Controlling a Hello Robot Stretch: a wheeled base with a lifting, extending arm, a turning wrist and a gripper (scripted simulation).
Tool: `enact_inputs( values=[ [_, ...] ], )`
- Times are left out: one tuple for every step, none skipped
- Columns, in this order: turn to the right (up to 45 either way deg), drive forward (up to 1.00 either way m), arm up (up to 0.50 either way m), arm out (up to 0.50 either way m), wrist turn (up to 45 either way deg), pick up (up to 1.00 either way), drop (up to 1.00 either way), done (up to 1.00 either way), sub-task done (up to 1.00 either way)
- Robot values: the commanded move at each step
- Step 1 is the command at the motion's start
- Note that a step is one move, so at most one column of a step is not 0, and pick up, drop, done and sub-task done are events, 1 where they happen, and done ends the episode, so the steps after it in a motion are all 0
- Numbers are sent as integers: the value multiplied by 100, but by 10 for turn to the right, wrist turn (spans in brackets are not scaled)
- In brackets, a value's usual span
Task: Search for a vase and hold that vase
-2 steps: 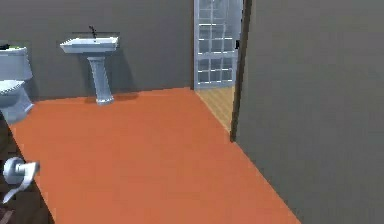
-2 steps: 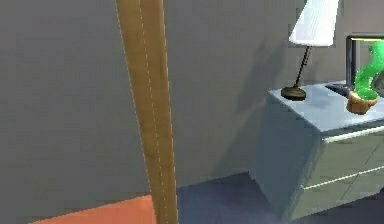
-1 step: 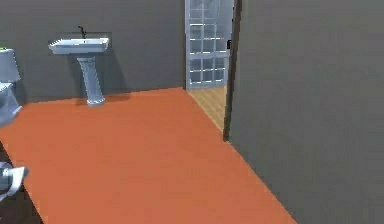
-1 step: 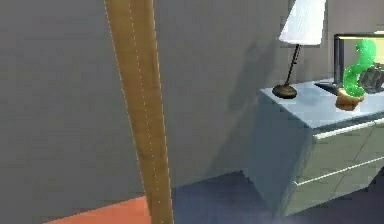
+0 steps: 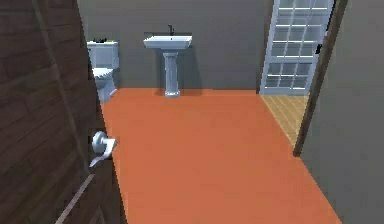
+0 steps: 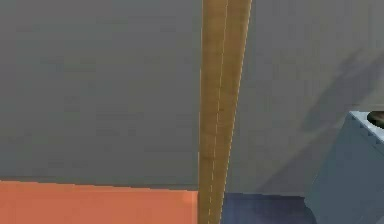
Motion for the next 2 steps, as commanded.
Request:
enact_inputs(
  values=[
    [0,10,0,0,0,0,0,0,0],
    [180,0,0,0,0,0,0,0,0]
  ],
)
